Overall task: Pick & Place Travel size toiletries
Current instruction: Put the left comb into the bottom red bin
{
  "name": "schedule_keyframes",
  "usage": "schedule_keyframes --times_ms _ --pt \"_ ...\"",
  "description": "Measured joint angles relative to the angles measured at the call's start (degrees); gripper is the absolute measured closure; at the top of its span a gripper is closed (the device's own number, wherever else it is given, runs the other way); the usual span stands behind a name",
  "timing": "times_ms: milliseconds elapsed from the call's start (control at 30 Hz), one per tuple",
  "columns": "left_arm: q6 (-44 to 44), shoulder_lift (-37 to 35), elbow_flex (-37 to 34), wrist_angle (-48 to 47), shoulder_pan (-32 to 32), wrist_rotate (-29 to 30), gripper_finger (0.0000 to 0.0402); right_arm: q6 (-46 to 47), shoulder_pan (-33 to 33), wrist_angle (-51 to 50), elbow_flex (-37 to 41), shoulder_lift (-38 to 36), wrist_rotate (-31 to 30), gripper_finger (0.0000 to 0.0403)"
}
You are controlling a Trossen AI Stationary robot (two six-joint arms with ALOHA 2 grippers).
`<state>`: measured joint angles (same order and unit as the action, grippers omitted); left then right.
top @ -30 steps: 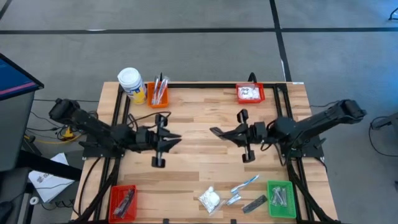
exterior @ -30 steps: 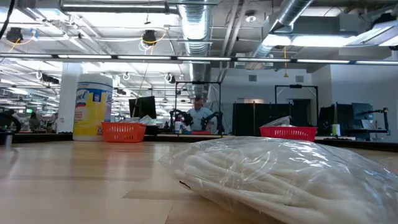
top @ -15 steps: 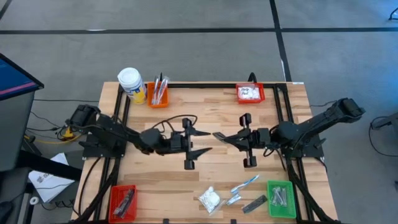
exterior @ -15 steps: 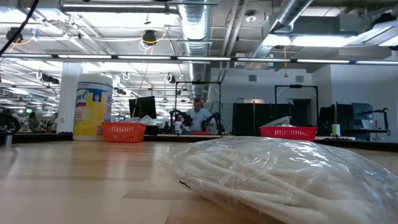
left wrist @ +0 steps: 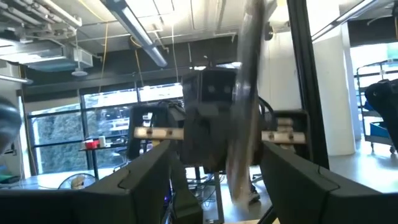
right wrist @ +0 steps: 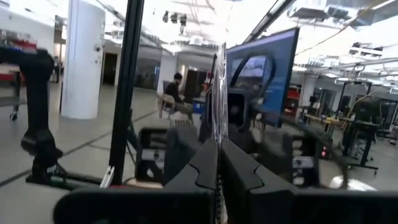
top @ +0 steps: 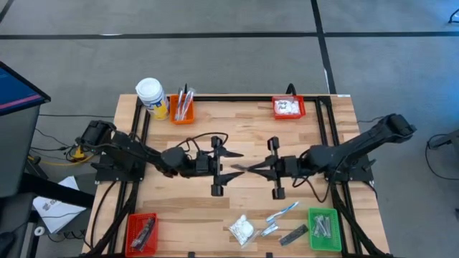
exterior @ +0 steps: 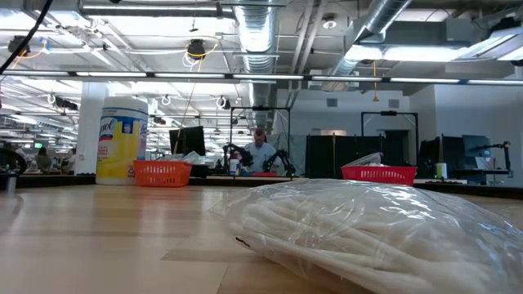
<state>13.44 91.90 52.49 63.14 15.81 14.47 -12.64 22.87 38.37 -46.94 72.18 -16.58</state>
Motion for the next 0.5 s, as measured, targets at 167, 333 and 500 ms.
schedule_keyframes --times_ms 167,333,500 --pt "-0.2 0.0 0.0 0.0 0.0 -1.0 0.0169 0.1 -1.2 -0.3 -1.0 2.1 0.0 0.0402" --pt "-0.2 0.0 0.0 0.1 0.7 -1.1 0.0182 0.1 -1.4 -0.4 -1.1 2.1 -0.2 0.0402" --pt "1.1 0.0 0.0 1.5 1.8 -1.2 0.0211 0.1 -1.4 -0.7 -1.1 2.1 -0.1 0.0402"
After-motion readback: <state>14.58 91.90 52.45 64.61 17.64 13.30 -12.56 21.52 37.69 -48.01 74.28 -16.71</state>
